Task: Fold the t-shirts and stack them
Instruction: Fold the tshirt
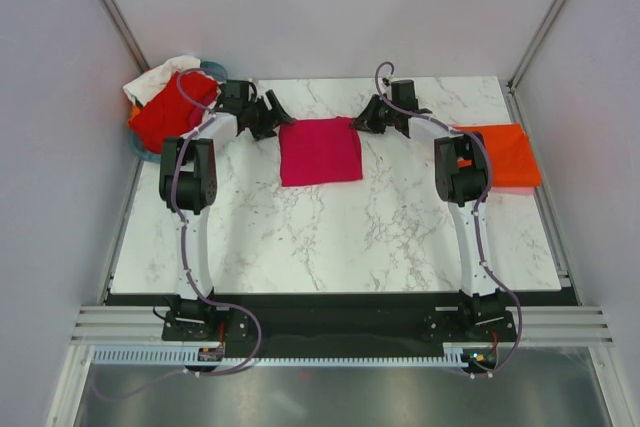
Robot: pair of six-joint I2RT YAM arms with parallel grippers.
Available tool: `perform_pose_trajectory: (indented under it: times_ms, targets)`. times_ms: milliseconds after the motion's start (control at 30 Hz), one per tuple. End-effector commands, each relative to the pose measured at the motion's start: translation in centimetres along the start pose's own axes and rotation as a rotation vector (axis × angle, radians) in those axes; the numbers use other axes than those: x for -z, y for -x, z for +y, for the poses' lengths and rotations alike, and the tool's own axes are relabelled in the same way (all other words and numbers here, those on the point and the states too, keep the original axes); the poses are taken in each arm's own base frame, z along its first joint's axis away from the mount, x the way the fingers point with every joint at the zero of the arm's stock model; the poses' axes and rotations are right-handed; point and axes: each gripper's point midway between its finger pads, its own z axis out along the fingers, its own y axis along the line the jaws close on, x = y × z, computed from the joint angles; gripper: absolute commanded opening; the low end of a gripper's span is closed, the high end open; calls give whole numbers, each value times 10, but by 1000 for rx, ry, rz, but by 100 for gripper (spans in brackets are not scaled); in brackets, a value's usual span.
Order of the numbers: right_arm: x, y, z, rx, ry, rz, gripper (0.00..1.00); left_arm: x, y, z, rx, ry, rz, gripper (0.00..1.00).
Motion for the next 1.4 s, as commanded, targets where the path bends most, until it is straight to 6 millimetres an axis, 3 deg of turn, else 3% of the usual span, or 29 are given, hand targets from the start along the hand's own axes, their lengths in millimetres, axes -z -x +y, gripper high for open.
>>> perform_pose_trajectory:
  times_ms: [0, 233, 433, 600, 700, 733, 767, 833, 1000, 1167, 1233, 1367]
  targets:
    - [-5, 1, -7, -13, -2, 2, 14, 13, 6, -6, -58, -20, -23, 81]
    - [-7, -1, -6, -22, 11, 10, 13, 7, 3, -5, -45, -46, -14, 63]
    - [-7, -2, -8, -29, 16, 15, 12, 3, -4, -5, -25, -85, -11, 62]
    - [-8, -4, -6, -32, 29, 20, 11, -8, -2, -1, 5, -92, -4, 51]
    - [-10, -2, -5, -39, 45, 15, 7, -13, 2, -2, 14, -110, -16, 39]
    - [-12, -3, -6, -43, 49, 18, 3, -16, 2, -3, 11, -117, -19, 24]
    - [-14, 2, -2, -47, 61, 13, 0, -17, 4, -3, 17, -118, -28, 15]
    - [-16, 2, 0, -53, 74, 17, 0, -20, 5, -3, 19, -126, -31, 4]
    - [-7, 15, 14, -37, 96, -8, 0, -12, 10, -13, 5, -152, -50, 2]
    - [6, 18, 12, -36, 78, -17, 0, 3, 17, -25, -14, -174, -83, 2]
    - [15, 22, 14, -22, 70, -31, 0, 7, 14, -28, 2, -179, -82, 2]
    - [30, 13, -4, -28, 15, -28, 0, 6, -14, -40, 6, -196, -55, 2]
